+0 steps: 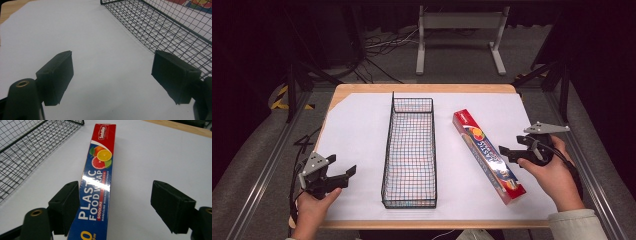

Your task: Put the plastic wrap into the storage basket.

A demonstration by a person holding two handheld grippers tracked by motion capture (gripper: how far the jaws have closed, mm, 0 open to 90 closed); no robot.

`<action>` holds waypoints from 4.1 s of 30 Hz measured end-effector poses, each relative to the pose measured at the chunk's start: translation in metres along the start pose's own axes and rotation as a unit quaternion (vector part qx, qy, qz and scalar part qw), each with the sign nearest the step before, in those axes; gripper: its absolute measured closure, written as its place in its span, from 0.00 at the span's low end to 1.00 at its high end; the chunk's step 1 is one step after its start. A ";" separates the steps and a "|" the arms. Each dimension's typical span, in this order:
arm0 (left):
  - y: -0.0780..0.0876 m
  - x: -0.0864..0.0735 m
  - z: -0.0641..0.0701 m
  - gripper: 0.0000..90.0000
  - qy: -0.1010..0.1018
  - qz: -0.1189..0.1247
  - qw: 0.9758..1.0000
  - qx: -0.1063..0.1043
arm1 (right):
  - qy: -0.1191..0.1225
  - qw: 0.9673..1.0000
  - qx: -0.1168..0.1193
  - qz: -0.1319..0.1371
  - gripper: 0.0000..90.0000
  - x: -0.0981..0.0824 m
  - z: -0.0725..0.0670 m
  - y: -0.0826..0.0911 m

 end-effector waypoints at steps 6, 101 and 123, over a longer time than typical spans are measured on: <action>0.002 0.000 -0.002 0.21 0.004 0.005 1.000 0.003 | 0.008 1.000 0.002 -0.012 0.28 0.012 -0.003 -0.010; -0.003 -0.005 -0.006 0.21 0.008 -0.004 1.000 0.009 | -0.025 0.951 -0.037 -0.307 0.44 -0.016 -0.025 -0.108; -0.003 -0.006 -0.009 0.21 0.005 -0.004 1.000 0.015 | -0.078 0.955 -0.054 -0.280 0.44 0.026 -0.032 -0.084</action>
Point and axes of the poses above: each handheld gripper's, and its own axes: y roughly backward along the jaws, x roughly out of its top, z roughly to its right, the point moved 8 cm from there along -y, roughly forward along the jaws, and after that the axes turned 1 degree about z, right-handed, at the moved point
